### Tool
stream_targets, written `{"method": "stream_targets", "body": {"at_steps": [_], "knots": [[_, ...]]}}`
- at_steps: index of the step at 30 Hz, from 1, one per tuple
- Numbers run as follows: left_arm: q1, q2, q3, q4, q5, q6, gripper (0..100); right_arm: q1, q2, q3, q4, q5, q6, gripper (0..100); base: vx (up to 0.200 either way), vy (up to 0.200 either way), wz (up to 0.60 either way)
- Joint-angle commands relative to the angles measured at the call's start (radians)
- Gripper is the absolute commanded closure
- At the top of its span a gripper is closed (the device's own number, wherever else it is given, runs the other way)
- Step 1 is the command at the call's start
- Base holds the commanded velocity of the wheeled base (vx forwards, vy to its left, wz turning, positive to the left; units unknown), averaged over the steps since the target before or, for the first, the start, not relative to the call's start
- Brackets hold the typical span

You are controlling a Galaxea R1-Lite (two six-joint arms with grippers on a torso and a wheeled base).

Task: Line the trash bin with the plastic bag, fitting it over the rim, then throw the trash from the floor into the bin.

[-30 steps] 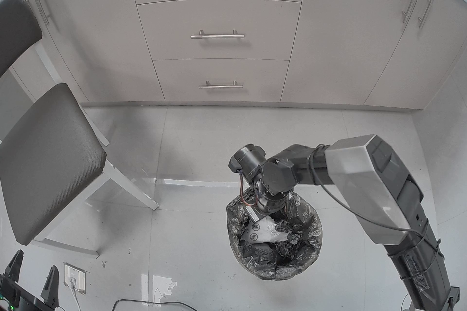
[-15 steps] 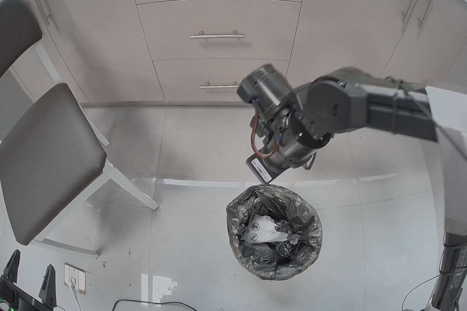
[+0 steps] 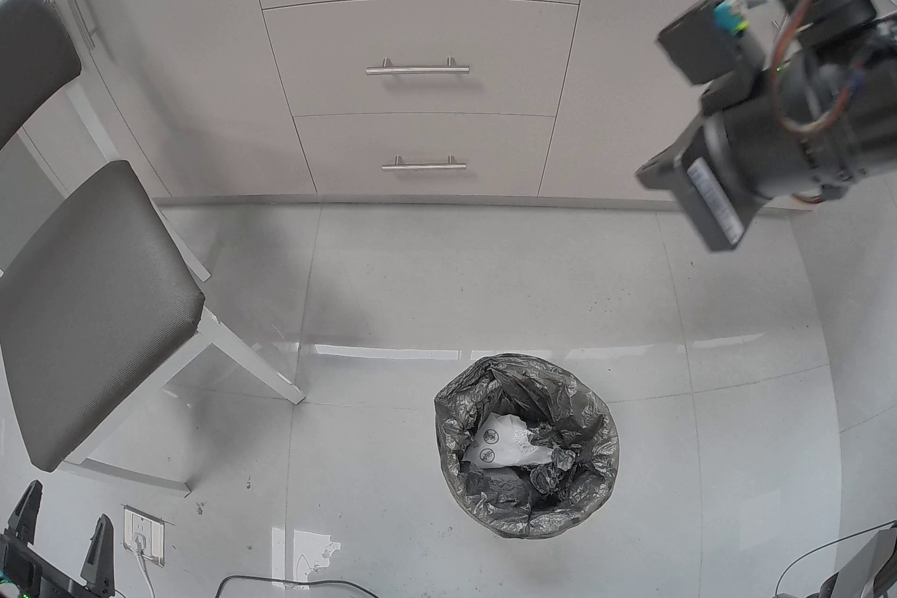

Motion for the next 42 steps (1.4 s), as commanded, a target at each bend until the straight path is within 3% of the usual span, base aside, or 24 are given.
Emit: {"method": "stream_targets", "body": {"at_steps": [1,10,11,17,21,22,23,24,27,28,32,33,34,42], "knots": [[-0.001,-0.013,0.006,0.002,-0.009,0.009,0,-0.021,-0.173,0.0,0.011,-0.02,-0.019,100,0.0,0.0,0.0],[0.001,-0.018,0.009,-0.006,-0.011,0.01,0,-0.23,-0.277,0.0,0.02,-0.018,-0.077,100,0.0,0.0,0.0],[0.001,-0.018,0.009,-0.007,-0.011,0.01,0,-0.308,-0.319,0.0,0.067,-0.017,-0.082,100,0.0,0.0,0.0],[0.001,-0.018,0.009,-0.007,-0.009,0.006,0,-0.5,-0.449,0.0,0.261,0.003,-0.102,100,0.0,0.0,0.0],[0.001,-0.018,0.009,-0.007,-0.009,0.006,0,-0.648,-0.552,0.0,0.387,0.06,-0.099,100,0.0,0.0,0.0],[0.001,-0.018,0.009,-0.007,-0.009,0.006,0,-0.648,-0.552,0.0,0.387,0.06,-0.099,100,0.0,0.0,0.0],[0.001,-0.018,0.009,-0.007,-0.009,0.007,0,-0.72,-0.609,0.0,0.491,0.069,-0.093,100,0.0,0.0,0.0],[0.001,-0.018,0.009,-0.007,-0.009,0.007,0,-0.739,-0.627,0.0,0.522,0.074,-0.093,100,0.0,0.0,0.0],[0.001,-0.018,0.009,-0.007,-0.009,0.007,0,-0.817,-0.699,0.0,0.643,0.147,-0.091,100,0.0,0.0,0.0],[0.001,-0.018,0.009,-0.007,-0.009,0.006,0,-0.882,-0.754,0.0,0.657,0.25,-0.073,100,0.0,0.0,0.0],[0.001,-0.018,0.009,-0.007,-0.009,0.007,0,-0.932,-0.919,0.0,0.646,0.48,0.019,100,0.0,0.0,0.0],[0.001,-0.018,0.009,-0.007,-0.009,0.006,0,-0.934,-0.928,0.0,0.646,0.49,0.021,100,0.0,0.0,0.0],[0.001,-0.018,0.009,-0.007,-0.009,0.006,0,-0.951,-1.031,0.0,0.64,0.585,0.027,100,0.0,0.0,0.0],[0.001,-0.018,0.009,-0.007,-0.009,0.006,0,-0.958,-1.304,0.0,0.397,0.625,0.033,100,0.0,0.0,0.0]]}}
